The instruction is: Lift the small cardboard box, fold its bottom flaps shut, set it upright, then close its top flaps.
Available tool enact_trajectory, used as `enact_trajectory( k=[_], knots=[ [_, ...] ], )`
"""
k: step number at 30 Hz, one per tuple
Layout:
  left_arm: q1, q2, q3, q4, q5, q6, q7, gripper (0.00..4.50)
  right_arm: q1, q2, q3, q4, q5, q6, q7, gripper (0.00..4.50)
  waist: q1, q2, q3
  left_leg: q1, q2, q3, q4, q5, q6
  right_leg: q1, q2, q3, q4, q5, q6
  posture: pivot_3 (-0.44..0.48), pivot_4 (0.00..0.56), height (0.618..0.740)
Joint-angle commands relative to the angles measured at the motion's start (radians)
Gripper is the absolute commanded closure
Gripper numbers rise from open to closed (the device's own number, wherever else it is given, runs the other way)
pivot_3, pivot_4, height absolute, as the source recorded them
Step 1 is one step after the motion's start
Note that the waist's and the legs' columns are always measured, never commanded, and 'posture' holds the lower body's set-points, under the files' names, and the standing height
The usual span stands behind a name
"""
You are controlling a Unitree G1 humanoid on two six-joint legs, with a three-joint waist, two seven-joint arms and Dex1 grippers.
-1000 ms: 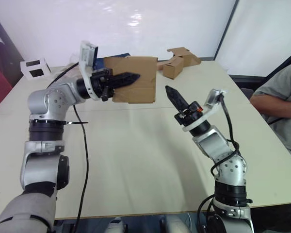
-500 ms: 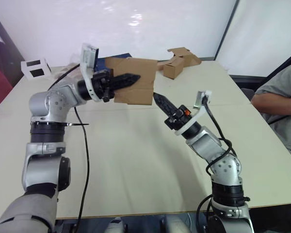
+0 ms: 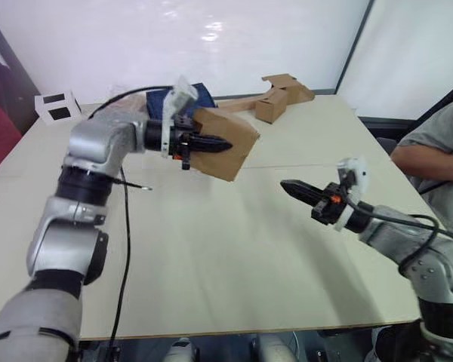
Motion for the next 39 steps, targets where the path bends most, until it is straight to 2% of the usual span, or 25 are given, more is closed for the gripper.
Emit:
enact_trajectory(
  k=[1,3,5,9,13,17,19,20,21,24,26,30,34,37,39],
  knots=[
    [-0.057,0.042,-0.210,-0.003,0.211,-0.206,-0.192,4.50,0.046,-0.120,0.082,-0.094,-0.139,-0.032,0.106,4.48,0.000,0.000,0.000,-0.001,0.000,0.000,0.000,0.000,0.000,-0.001,0.000,0.000,0.000,0.000,0.000,0.000,0.150,0.740],
    [-0.067,0.038,-0.263,-0.015,0.258,-0.272,-0.239,4.50,0.056,-0.142,0.113,-0.107,-0.184,-0.042,0.120,4.48,0.000,0.000,0.001,-0.001,0.000,0.000,0.000,0.000,0.000,-0.001,0.000,0.000,-0.001,0.000,0.000,0.000,0.150,0.740],
    [-0.057,0.028,-0.302,-0.056,0.249,-0.334,-0.257,4.50,0.060,-0.141,0.142,-0.121,-0.226,-0.052,0.120,4.48,0.001,0.000,0.001,-0.002,0.000,0.000,0.000,0.000,0.000,-0.001,0.000,0.000,-0.001,0.000,0.000,0.000,0.150,0.740],
    [-0.031,0.060,-0.432,-0.162,0.214,-0.304,-0.259,4.50,0.071,-0.109,0.163,-0.146,-0.271,-0.052,0.096,4.48,0.006,-0.001,0.001,-0.002,0.000,0.000,0.001,0.000,0.000,0.000,-0.001,0.000,-0.001,0.000,0.000,0.000,0.150,0.740],
    [-0.031,0.046,-0.479,-0.177,0.231,-0.283,-0.259,4.50,0.106,-0.077,0.165,-0.194,-0.285,-0.030,0.066,4.48,0.009,-0.001,0.001,-0.002,0.000,0.000,0.001,0.000,0.001,0.000,-0.001,0.000,-0.001,0.000,0.000,0.000,0.150,0.740],
    [-0.070,-0.038,-0.419,-0.097,0.260,-0.253,-0.259,3.50,0.134,-0.053,0.159,-0.218,-0.302,-0.016,0.041,4.50,0.018,-0.001,0.001,-0.002,0.000,0.000,0.002,0.000,0.001,0.000,-0.001,0.000,0.000,0.000,0.000,0.000,0.150,0.740],
    [-0.094,-0.054,-0.401,-0.072,0.239,-0.232,-0.259,2.68,0.141,-0.049,0.157,-0.222,-0.310,-0.008,0.035,4.50,0.024,-0.001,0.001,-0.002,0.000,0.000,0.003,0.000,0.001,0.000,-0.001,0.000,0.000,0.000,0.000,0.000,0.150,0.740],
    [-0.101,-0.056,-0.398,-0.069,0.228,-0.218,-0.259,2.43,0.143,-0.048,0.155,-0.224,-0.311,-0.005,0.036,4.50,0.024,-0.001,0.001,-0.002,0.000,0.000,0.003,0.000,0.001,0.000,-0.001,0.000,0.000,0.000,0.000,0.000,0.150,0.740],
    [-0.110,-0.054,-0.393,-0.066,0.212,-0.213,-0.259,1.93,0.144,-0.048,0.154,-0.225,-0.312,-0.001,0.037,4.50,0.024,-0.001,0.001,-0.002,0.000,0.000,0.003,0.000,0.001,0.000,-0.001,0.000,0.000,0.000,0.000,0.000,0.150,0.740],
    [-0.135,0.002,-0.409,-0.072,0.096,-0.218,-0.259,1.93,0.143,-0.047,0.155,-0.225,-0.314,0.007,0.044,4.50,0.020,-0.001,0.001,-0.001,0.000,0.000,0.002,-0.001,0.001,0.000,0.000,0.000,0.000,0.000,0.000,0.000,0.150,0.740],
    [-0.154,0.030,-0.379,-0.050,0.009,-0.193,-0.259,1.93,0.143,-0.050,0.153,-0.225,-0.315,0.012,0.050,4.50,0.018,-0.001,0.001,-0.001,0.000,0.000,0.002,-0.001,0.001,0.000,0.000,0.000,0.000,0.000,0.000,0.000,0.150,0.740],
    [-0.181,0.024,-0.205,0.077,-0.040,-0.088,-0.252,1.93,0.155,-0.059,0.143,-0.205,-0.335,0.006,0.055,4.50,0.024,-0.001,0.001,-0.001,0.000,0.000,0.003,-0.001,0.001,0.000,0.000,0.000,0.000,0.000,0.000,0.000,0.150,0.740],
    [-0.128,0.055,-0.040,0.110,-0.066,-0.002,-0.163,1.93,0.164,-0.040,0.146,-0.165,-0.367,-0.018,0.051,4.50,0.023,-0.001,0.001,-0.001,0.000,0.000,0.003,-0.001,0.001,0.000,0.000,0.000,0.000,0.000,0.000,0.000,0.150,0.740],
    [0.052,0.117,0.077,0.032,-0.077,0.034,-0.061,2.74,0.167,-0.023,0.160,-0.095,-0.402,-0.058,0.060,4.50,0.013,0.001,0.000,0.000,0.001,0.000,0.002,-0.001,0.002,0.001,0.000,0.000,0.000,0.000,0.000,0.000,0.150,0.740],
    [0.165,0.117,0.159,-0.029,-0.096,0.067,0.038,3.45,0.156,-0.015,0.173,-0.056,-0.415,-0.074,0.077,4.50,0.005,0.001,0.000,0.001,0.001,0.000,0.001,-0.001,0.002,0.001,0.000,0.001,0.001,0.000,0.000,0.000,0.150,0.740]
  ],
)
